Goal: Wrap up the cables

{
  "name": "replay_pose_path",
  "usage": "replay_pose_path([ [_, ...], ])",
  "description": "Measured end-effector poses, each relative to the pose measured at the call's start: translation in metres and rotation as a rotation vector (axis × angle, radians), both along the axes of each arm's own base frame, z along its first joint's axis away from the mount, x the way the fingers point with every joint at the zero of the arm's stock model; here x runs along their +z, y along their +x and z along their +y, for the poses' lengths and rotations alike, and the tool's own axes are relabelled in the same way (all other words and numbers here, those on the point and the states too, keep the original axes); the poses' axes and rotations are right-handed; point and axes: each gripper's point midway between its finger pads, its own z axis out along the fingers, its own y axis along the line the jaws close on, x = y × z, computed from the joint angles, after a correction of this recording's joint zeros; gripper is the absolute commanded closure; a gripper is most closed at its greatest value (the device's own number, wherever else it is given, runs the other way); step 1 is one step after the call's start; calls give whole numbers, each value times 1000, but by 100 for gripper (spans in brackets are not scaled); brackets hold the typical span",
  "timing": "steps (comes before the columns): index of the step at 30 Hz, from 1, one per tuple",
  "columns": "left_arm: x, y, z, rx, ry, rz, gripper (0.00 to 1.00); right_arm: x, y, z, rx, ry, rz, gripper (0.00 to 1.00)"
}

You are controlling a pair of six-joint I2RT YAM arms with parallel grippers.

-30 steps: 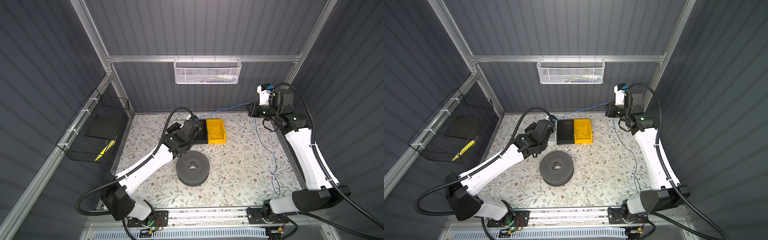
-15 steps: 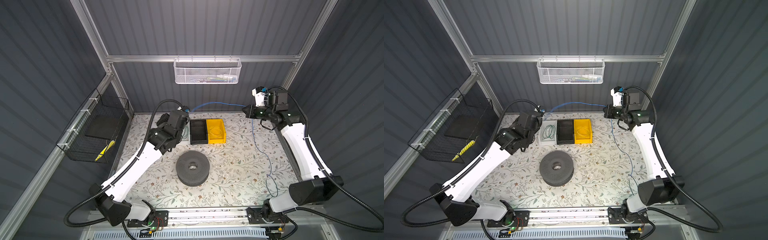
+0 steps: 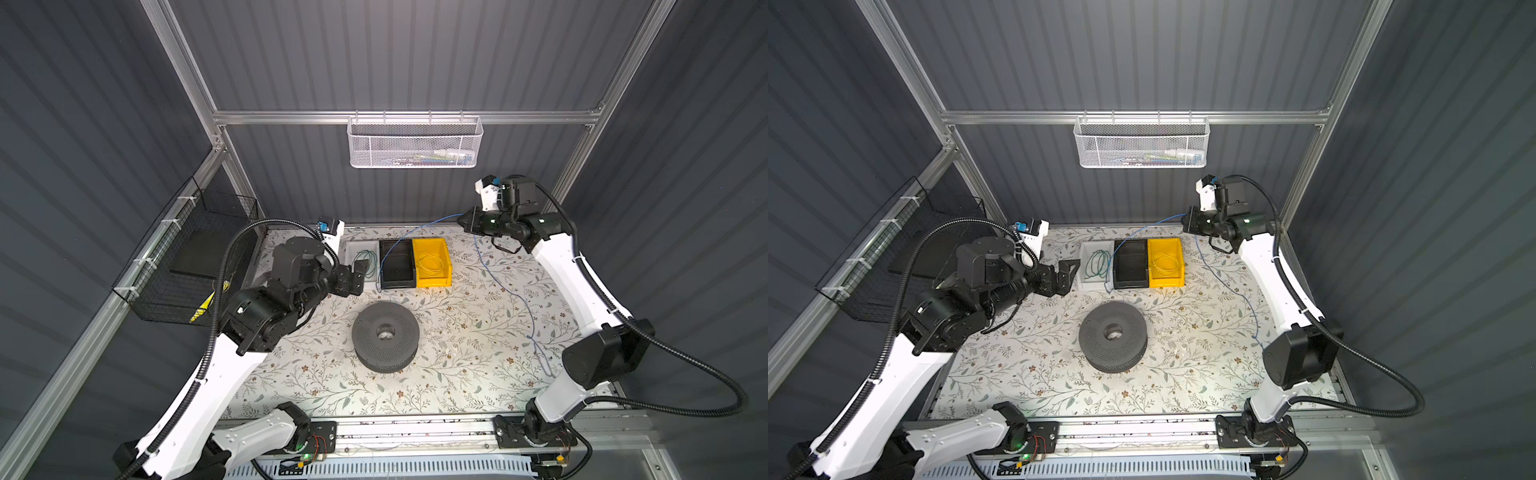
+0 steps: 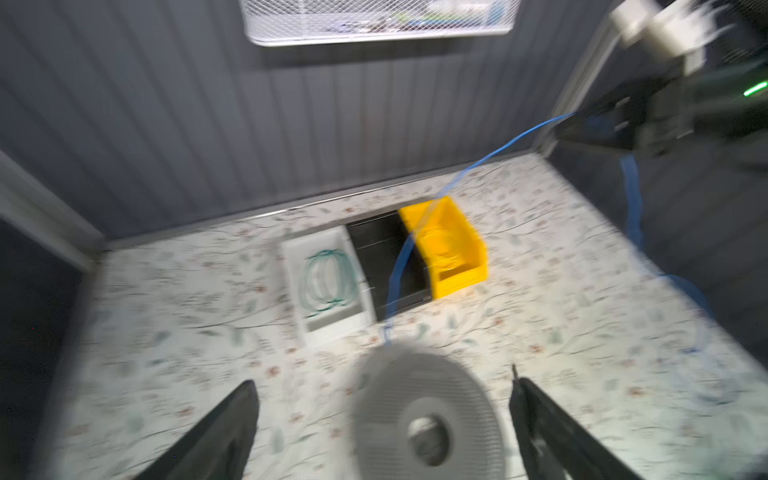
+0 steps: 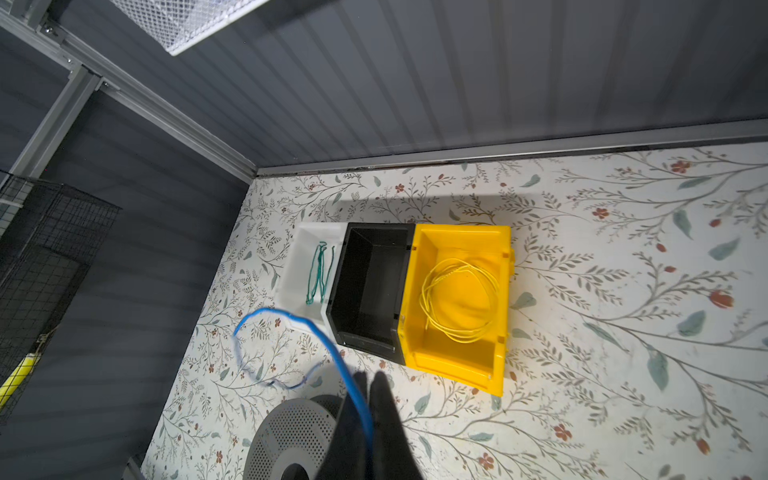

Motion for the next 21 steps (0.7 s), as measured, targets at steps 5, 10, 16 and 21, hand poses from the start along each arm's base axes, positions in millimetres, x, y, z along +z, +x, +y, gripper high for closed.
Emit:
replay_pose_path([
  [5,-72,23,-69,-87,-245,203,5,10,-6,36,65,86,10,100],
  [10,-86,46,-114,-110,-458,283,1,20,-13,41,65,140,-1,100],
  [16,-45,69,-137,-148,-730,182,0,40,-35,43,85,191,-38,100],
  [21,-38,88,-155,-176,-836,149,0,43,-58,51,122,213,-43,100],
])
